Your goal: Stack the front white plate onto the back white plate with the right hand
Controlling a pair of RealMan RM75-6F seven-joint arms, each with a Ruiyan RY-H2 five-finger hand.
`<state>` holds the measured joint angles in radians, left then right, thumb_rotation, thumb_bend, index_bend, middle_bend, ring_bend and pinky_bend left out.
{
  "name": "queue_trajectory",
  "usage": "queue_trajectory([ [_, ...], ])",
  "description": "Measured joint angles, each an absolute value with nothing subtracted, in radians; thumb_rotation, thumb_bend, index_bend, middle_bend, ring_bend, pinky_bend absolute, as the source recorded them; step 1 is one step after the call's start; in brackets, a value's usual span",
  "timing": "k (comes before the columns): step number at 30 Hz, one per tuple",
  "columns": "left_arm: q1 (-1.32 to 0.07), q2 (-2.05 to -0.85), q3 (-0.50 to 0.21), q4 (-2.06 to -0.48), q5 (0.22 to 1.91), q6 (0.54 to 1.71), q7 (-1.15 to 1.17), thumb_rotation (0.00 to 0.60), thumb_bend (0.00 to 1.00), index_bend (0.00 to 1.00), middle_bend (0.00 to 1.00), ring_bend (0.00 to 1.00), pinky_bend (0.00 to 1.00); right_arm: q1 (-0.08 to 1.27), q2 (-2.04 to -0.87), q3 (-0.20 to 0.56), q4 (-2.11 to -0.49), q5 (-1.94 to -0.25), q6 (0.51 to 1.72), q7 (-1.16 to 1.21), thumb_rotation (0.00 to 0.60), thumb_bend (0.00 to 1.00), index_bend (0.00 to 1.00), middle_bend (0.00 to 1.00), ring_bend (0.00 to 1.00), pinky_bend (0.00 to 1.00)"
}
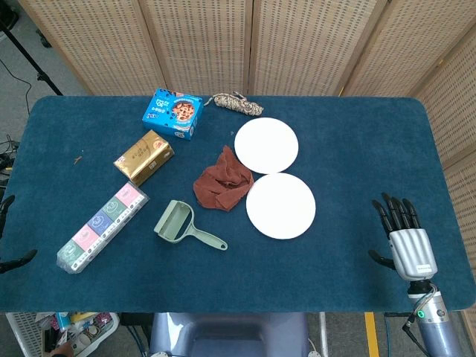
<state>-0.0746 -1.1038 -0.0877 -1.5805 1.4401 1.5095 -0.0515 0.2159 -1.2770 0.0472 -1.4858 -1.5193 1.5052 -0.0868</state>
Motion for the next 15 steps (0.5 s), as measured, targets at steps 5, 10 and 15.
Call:
queue_trajectory([
  [5,-0.079,-1.108,-0.085,-1.582,1.449,1.505,-0.043,0.600,0.01,0.01,0.00,0.00,0.00,0.212,-1.269,0.051,-1.479,-1.521,1.501,-0.082,0.600,0.00,0.00,0.00,0.00,0.00],
  [10,-0.085,-1.111,-0.088,-1.571,1.419,1.477,-0.050,0.600,0.01,0.01,0.00,0.00,0.00,0.231,-1.278,0.035,-1.470,-1.549,1.453,-0.062,0.600,0.00,0.00,0.00,0.00,0.00],
  [15,-0.089,-1.115,-0.095,-1.568,1.408,1.472,-0.049,0.600,0.01,0.01,0.00,0.00,0.00,0.278,-1.297,0.031,-1.477,-1.566,1.373,-0.090,0.600,0.00,0.00,0.00,0.00,0.00],
])
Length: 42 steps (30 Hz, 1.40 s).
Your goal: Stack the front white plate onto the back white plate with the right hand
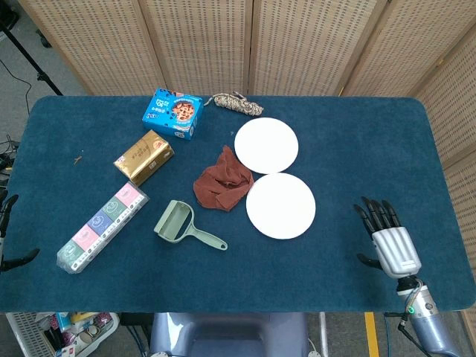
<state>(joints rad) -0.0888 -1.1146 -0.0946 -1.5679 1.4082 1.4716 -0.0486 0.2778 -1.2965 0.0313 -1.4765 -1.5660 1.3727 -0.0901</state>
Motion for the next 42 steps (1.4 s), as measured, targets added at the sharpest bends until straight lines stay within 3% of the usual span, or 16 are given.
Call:
queue_trajectory([
  [11,-0.083,-1.116,-0.107,-1.558,1.375,1.474,-0.045,0.600,0.01,0.01,0.00,0.00,0.00,0.391,-1.388,0.061,-1.478,-1.547,1.212,-0.194,0.600,0.00,0.00,0.00,0.00,0.00],
  [18,-0.079,-1.112,-0.114,-1.552,1.359,1.470,-0.062,0.600,0.01,0.01,0.00,0.00,0.00,0.436,-1.514,0.073,-1.367,-1.532,1.161,-0.208,0.600,0.00,0.01,0.00,0.00,0.00],
  [27,-0.081,-1.106,-0.124,-1.548,1.342,1.460,-0.082,0.600,0.01,0.01,0.00,0.00,0.00,0.470,-1.634,0.089,-1.247,-1.509,1.147,-0.212,0.600,0.00,0.04,0.00,0.00,0.00],
  [37,-0.081,-1.106,-0.127,-1.546,1.336,1.456,-0.088,0.600,0.01,0.01,0.00,0.00,0.00,0.483,-1.666,0.091,-1.204,-1.493,1.138,-0.214,0.600,0.00,0.09,0.00,0.00,0.00],
  [42,-0.082,-1.105,-0.127,-1.546,1.337,1.454,-0.088,0.600,0.01,0.01,0.00,0.00,0.00,0.487,-1.675,0.089,-1.193,-1.494,1.142,-0.211,0.600,0.16,0.11,0.00,0.00,0.00],
])
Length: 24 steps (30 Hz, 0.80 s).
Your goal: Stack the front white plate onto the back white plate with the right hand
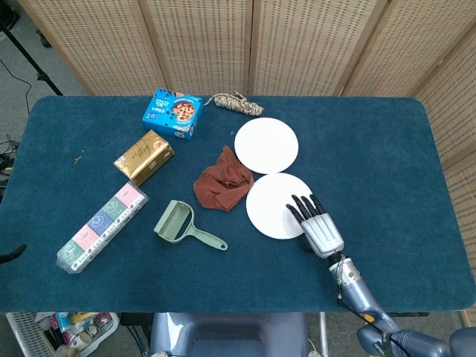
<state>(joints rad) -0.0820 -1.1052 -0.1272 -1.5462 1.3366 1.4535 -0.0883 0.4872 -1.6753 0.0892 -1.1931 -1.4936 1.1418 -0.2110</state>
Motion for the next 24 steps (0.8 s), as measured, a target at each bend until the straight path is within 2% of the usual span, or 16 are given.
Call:
queue_trajectory([
  [3,-0.083,-1.104,-0.125,-1.546,1.339,1.449,-0.088,0.600,0.01,0.01,0.00,0.00,0.00,0.491,-1.678,0.089,-1.189,-1.492,1.138,-0.216,0.600,0.27,0.13,0.00,0.00,0.00],
  [11,-0.083,-1.103,-0.129,-1.546,1.333,1.449,-0.090,0.600,0.01,0.01,0.00,0.00,0.00,0.498,-1.693,0.090,-1.175,-1.491,1.141,-0.211,0.600,0.33,0.13,0.00,0.00,0.00],
  [20,-0.082,-1.101,-0.131,-1.547,1.330,1.450,-0.095,0.600,0.01,0.01,0.00,0.00,0.00,0.511,-1.714,0.089,-1.144,-1.475,1.120,-0.223,0.600,0.34,0.13,0.00,0.00,0.00],
  [24,-0.081,-1.100,-0.132,-1.547,1.329,1.450,-0.098,0.600,0.01,0.01,0.00,0.00,0.00,0.518,-1.735,0.093,-1.117,-1.472,1.118,-0.215,0.600,0.34,0.22,0.00,0.00,0.00],
])
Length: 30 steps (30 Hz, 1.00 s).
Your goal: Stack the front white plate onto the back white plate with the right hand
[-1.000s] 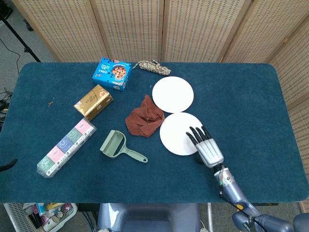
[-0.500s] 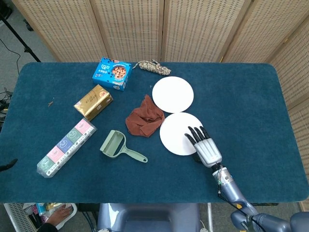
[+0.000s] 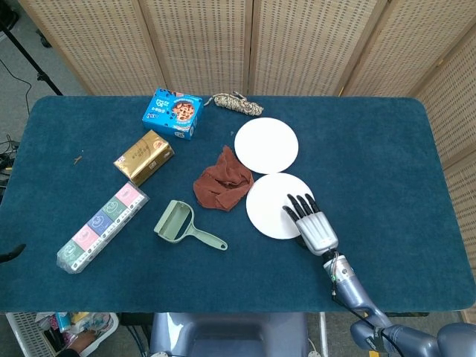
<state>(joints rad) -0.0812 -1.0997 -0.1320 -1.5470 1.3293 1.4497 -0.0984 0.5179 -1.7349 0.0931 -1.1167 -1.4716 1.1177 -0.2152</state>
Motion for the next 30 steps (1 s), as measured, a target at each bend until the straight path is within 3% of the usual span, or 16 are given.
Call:
queue_trajectory([
  [7,-0.081,-1.098,-0.134,-1.545,1.327,1.447,-0.103,0.600,0.01,0.01,0.00,0.00,0.00,0.528,-1.768,0.092,-1.054,-1.494,1.141,-0.154,0.600,0.34,0.44,0.00,0.00,0.00],
  [18,-0.083,-1.096,-0.132,-1.547,1.327,1.440,-0.109,0.600,0.01,0.01,0.00,0.00,0.00,0.536,-1.798,0.095,-0.996,-1.525,1.201,-0.087,0.600,0.35,0.62,0.00,0.00,0.00],
  [30,-0.082,-1.093,-0.132,-1.548,1.328,1.440,-0.115,0.600,0.01,0.01,0.00,0.00,0.00,0.547,-1.801,0.100,-0.996,-1.517,1.191,-0.084,0.600,0.55,0.66,0.00,0.00,0.00],
])
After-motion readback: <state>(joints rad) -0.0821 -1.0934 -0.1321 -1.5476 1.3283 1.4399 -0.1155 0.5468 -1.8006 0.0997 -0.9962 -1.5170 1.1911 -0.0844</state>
